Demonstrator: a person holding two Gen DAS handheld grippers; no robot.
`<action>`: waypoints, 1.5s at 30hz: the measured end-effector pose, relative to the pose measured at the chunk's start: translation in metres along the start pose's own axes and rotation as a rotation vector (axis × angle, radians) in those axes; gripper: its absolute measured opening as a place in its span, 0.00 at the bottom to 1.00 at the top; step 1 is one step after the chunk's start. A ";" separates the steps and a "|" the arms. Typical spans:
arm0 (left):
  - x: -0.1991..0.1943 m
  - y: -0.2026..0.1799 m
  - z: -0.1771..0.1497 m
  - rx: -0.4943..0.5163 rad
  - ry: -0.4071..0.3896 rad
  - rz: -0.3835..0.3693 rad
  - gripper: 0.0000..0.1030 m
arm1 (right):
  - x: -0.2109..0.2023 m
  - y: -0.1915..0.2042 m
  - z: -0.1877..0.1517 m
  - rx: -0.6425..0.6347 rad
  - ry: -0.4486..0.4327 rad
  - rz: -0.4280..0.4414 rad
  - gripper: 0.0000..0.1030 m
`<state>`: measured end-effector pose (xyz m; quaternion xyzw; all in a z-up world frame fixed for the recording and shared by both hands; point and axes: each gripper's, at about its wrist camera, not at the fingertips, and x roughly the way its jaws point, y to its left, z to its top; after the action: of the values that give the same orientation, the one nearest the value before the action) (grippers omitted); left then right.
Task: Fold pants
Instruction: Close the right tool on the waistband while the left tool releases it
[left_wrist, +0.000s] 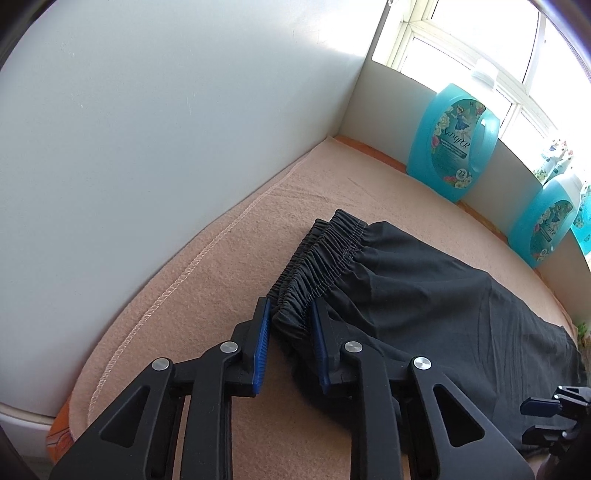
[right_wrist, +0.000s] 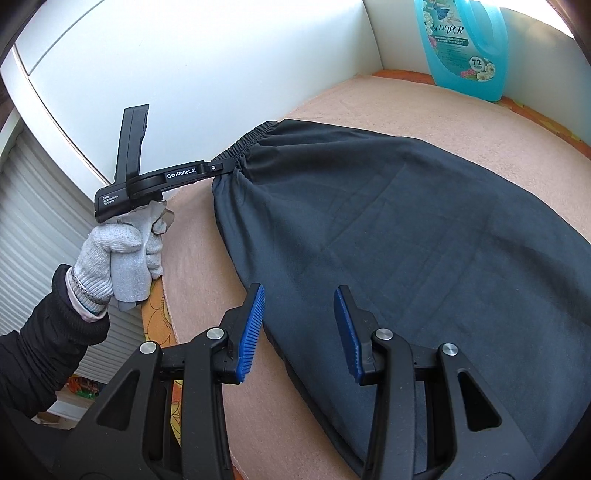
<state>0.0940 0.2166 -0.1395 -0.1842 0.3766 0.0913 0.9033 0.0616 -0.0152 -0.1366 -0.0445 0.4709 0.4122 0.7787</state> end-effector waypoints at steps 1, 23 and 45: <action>-0.001 -0.001 0.000 0.001 -0.005 0.000 0.17 | -0.001 0.000 0.004 0.007 -0.001 0.007 0.40; -0.017 -0.018 -0.010 0.082 -0.101 -0.054 0.14 | 0.179 0.034 0.207 0.211 0.267 0.104 0.53; -0.021 -0.002 -0.006 0.048 -0.104 -0.094 0.13 | 0.220 0.078 0.210 0.011 0.373 -0.158 0.27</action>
<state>0.0765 0.2117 -0.1281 -0.1751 0.3220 0.0491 0.9291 0.2023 0.2640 -0.1646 -0.1527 0.6043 0.3319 0.7080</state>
